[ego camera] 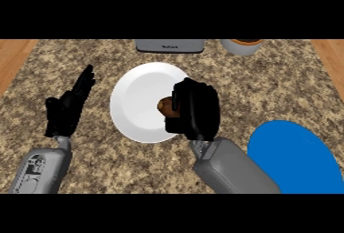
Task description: Pick the sweet potato from the plate and place it in the plate
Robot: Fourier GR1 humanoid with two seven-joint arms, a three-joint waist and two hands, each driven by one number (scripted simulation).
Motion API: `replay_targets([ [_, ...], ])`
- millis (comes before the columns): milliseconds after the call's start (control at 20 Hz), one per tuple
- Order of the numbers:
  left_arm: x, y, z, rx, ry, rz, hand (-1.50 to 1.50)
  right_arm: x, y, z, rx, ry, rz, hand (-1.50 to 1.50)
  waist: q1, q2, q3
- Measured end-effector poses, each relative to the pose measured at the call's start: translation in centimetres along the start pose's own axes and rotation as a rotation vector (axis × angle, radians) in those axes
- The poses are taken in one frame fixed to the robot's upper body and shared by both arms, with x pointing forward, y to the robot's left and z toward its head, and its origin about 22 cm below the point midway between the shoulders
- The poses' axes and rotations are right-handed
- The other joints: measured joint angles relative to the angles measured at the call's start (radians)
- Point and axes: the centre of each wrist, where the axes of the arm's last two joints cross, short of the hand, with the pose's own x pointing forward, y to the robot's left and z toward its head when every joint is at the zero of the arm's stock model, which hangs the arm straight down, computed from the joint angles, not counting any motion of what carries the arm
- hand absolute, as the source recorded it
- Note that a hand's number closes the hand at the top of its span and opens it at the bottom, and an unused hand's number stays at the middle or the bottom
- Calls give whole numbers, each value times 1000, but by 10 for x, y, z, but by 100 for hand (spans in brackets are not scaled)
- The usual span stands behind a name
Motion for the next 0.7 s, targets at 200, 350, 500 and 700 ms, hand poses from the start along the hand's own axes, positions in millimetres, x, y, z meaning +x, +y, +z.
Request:
replay_targets([
  [200,7,-6,-4,-12,-3,1,0,8,26,-22,42,8,-2,150,12,3,0],
  [350,3,-13,-4,-24,-3,6,0,13,39,-37,74,24,72,150,19,5,0],
  [500,6,-22,-7,-37,-11,9,0,12,52,-48,107,49,155,150,32,8,0],
  [700,8,-29,-8,-50,-25,5,0,-5,66,-56,152,142,122,-150,51,15,0],
])
